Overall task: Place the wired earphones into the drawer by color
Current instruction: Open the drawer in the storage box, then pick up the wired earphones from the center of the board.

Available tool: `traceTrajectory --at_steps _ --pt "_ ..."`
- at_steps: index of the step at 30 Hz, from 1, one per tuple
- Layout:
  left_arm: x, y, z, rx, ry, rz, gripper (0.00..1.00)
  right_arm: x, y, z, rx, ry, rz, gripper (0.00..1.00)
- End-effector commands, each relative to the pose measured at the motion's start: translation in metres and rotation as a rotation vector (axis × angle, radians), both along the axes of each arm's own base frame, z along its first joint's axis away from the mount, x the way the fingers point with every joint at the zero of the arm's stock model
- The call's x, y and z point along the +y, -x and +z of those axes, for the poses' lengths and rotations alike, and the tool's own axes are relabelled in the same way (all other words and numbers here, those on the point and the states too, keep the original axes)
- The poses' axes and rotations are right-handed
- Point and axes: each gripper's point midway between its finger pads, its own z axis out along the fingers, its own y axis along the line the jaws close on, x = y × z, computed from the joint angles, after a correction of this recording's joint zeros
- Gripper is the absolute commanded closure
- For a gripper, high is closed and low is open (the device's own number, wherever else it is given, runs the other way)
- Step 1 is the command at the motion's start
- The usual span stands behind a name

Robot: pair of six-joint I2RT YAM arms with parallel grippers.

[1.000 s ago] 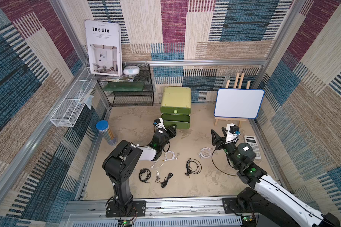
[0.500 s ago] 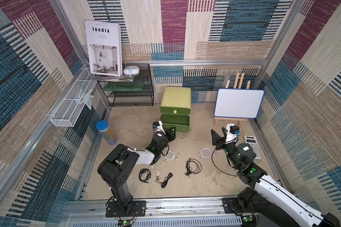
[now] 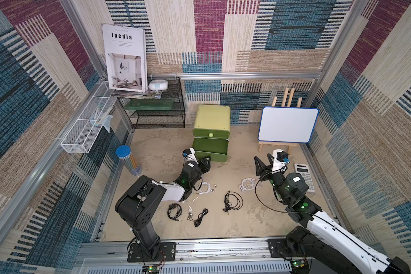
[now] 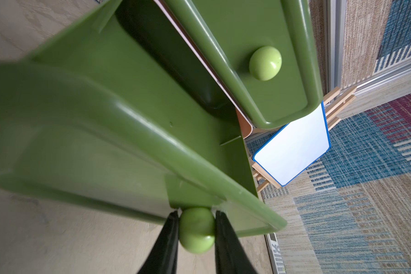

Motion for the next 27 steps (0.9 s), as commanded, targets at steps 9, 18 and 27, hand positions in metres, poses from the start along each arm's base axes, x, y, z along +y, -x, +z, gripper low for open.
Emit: traceTrajectory --at_steps 9,18,27 --pt "0.014 0.005 0.001 0.019 -0.052 0.049 0.35 -0.001 -0.001 0.003 -0.016 -0.009 -0.007 0.32" --pt "0.052 0.034 0.015 0.086 -0.217 0.116 0.09 0.006 -0.01 -0.012 0.058 0.007 -0.005 0.32" --pt "0.086 0.081 0.045 0.066 -0.452 0.061 0.01 0.02 -0.019 -0.063 0.284 0.053 0.022 0.32"
